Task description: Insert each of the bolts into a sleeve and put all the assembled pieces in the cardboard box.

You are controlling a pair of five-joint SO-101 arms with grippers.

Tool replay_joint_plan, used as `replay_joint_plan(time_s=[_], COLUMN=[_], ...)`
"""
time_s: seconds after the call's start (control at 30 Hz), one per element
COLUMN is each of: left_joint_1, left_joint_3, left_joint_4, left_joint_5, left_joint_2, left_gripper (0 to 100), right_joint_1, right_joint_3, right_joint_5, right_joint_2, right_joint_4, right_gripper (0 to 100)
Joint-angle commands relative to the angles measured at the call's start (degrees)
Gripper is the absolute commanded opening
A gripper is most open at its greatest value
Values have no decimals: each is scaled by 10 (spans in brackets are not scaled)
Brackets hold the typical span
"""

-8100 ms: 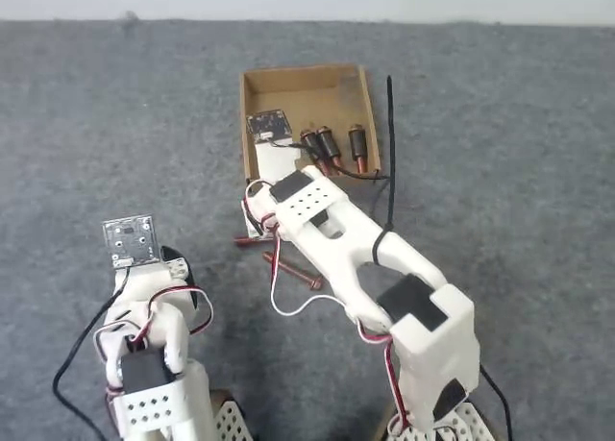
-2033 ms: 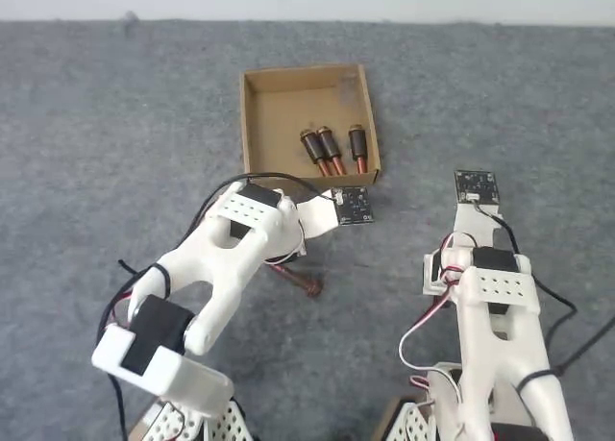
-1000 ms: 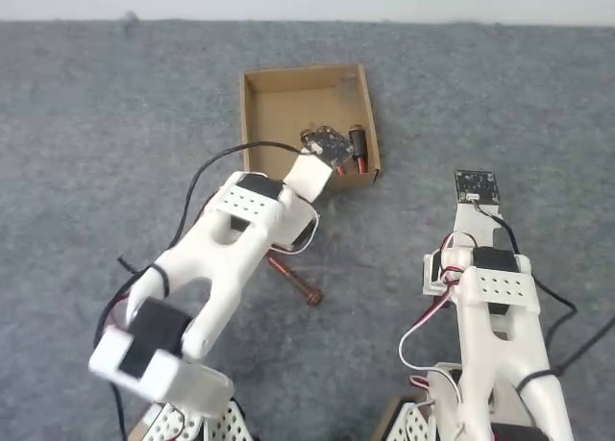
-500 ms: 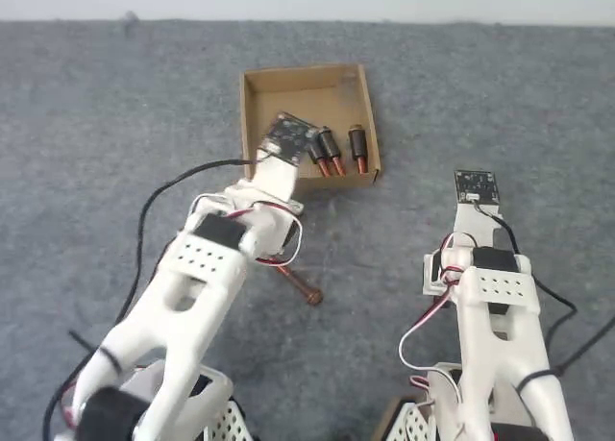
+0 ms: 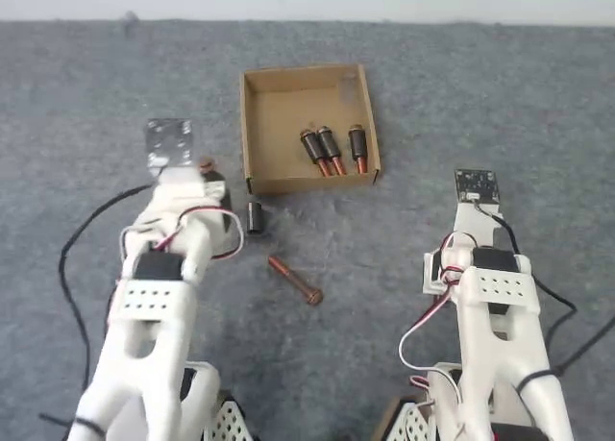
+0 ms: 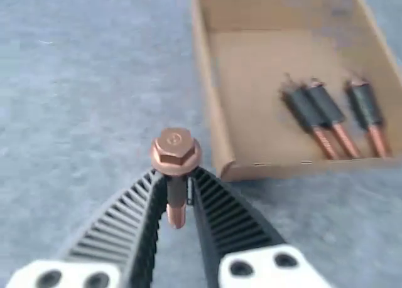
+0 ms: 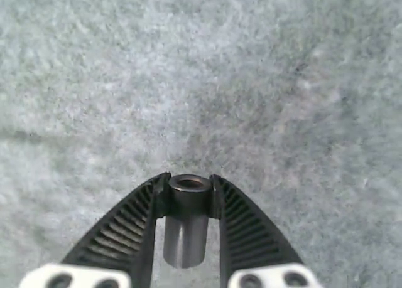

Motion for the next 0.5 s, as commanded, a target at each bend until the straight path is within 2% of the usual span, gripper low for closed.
replay_joint_plan(time_s=[0.0,0.2,0.47], left_joint_1=[-51,-116,-171], left_joint_3=[53,156,257], left_joint_4=[-47,-47,-45], left_joint_5=[7,7,7], left_joint_2=[-71,-165,-326], left_gripper=[11,11,11], right_joint_1=[-6,-36,-109], right_joint_3=[-5,-2,36], right_joint_5=[4,8,8], right_joint_2=[-22,-22,-22], right_joint_4=[-47,-156,-373], right_gripper=[7,9,9])
